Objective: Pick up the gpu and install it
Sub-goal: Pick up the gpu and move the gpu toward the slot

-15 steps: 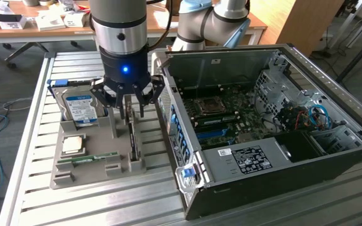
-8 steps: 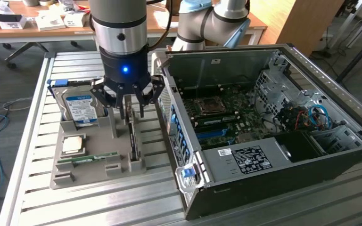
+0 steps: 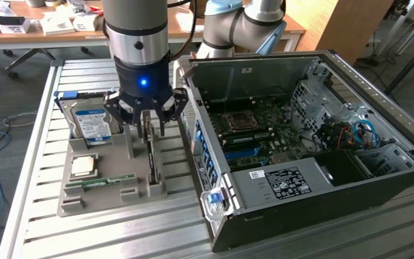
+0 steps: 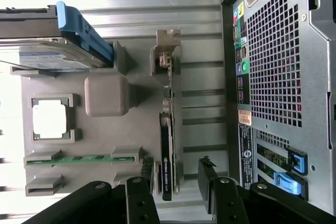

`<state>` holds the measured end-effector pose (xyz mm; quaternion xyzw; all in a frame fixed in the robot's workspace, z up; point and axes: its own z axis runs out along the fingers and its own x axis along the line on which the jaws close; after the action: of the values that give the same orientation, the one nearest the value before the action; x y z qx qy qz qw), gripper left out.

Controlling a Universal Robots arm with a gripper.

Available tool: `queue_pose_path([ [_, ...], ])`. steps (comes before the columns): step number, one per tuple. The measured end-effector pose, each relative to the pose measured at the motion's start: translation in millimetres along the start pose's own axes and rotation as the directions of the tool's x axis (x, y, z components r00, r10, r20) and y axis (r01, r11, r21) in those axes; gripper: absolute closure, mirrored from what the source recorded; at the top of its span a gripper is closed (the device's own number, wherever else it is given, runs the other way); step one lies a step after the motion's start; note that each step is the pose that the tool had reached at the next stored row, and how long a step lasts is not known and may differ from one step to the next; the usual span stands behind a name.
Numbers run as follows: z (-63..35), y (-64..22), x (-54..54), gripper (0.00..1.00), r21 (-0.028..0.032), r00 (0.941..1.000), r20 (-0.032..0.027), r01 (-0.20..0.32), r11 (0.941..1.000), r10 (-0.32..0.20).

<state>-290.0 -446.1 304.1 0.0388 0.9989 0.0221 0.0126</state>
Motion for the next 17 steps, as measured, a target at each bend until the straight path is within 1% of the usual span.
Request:
queue_pose_path([
  [13,12.4,-0.6,0.3,0.53,0.0001,1.0000,-0.0001,0.000,1.0000,0.000],
  [17,12.9,-0.6,0.3,0.53,0.0003,1.0000,-0.0003,0.000,1.0000,0.000],
])
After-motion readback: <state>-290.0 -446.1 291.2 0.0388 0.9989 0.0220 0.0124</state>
